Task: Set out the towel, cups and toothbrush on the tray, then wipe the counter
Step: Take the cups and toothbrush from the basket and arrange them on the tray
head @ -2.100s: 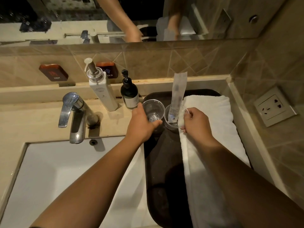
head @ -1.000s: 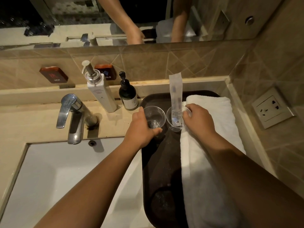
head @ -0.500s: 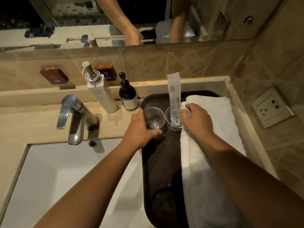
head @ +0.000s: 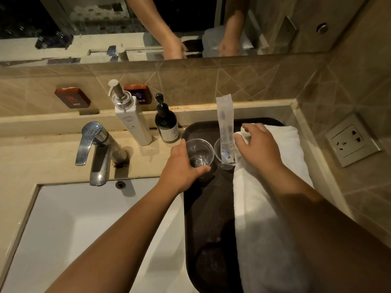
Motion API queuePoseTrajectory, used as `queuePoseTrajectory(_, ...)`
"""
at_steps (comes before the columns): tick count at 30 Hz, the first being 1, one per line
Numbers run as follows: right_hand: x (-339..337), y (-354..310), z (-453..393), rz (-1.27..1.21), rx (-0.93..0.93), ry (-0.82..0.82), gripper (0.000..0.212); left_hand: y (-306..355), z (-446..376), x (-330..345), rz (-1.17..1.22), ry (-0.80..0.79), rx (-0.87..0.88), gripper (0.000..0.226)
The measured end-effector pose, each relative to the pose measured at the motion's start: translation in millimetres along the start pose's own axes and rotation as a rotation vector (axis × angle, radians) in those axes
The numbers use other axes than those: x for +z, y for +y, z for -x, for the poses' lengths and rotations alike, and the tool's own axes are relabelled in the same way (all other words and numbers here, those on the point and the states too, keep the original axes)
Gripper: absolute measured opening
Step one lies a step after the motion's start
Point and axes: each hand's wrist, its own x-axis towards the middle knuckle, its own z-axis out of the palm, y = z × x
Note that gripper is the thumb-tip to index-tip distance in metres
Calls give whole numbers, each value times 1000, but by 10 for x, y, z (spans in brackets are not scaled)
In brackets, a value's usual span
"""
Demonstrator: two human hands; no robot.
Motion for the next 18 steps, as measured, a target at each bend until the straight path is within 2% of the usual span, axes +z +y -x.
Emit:
queuePoseTrajectory(4, -133, -144, -246, -104, -64, -210, 61, -12, -7, 4, -6, 1, 1, 106)
queuePoseTrajectory(7, -141, -202, -373, -241, -45, -312, 57, 3, 0, -9, 15, -1, 3, 106)
queuePoseTrajectory(12, -103, -211, -447, -349, -14, -364, 31, 0, 35, -58, 42, 3, 41, 99)
queuePoseTrajectory(18, -351, -233, -293, -515, -55, -324, 7, -29, 93, -105, 62, -3, 61, 99)
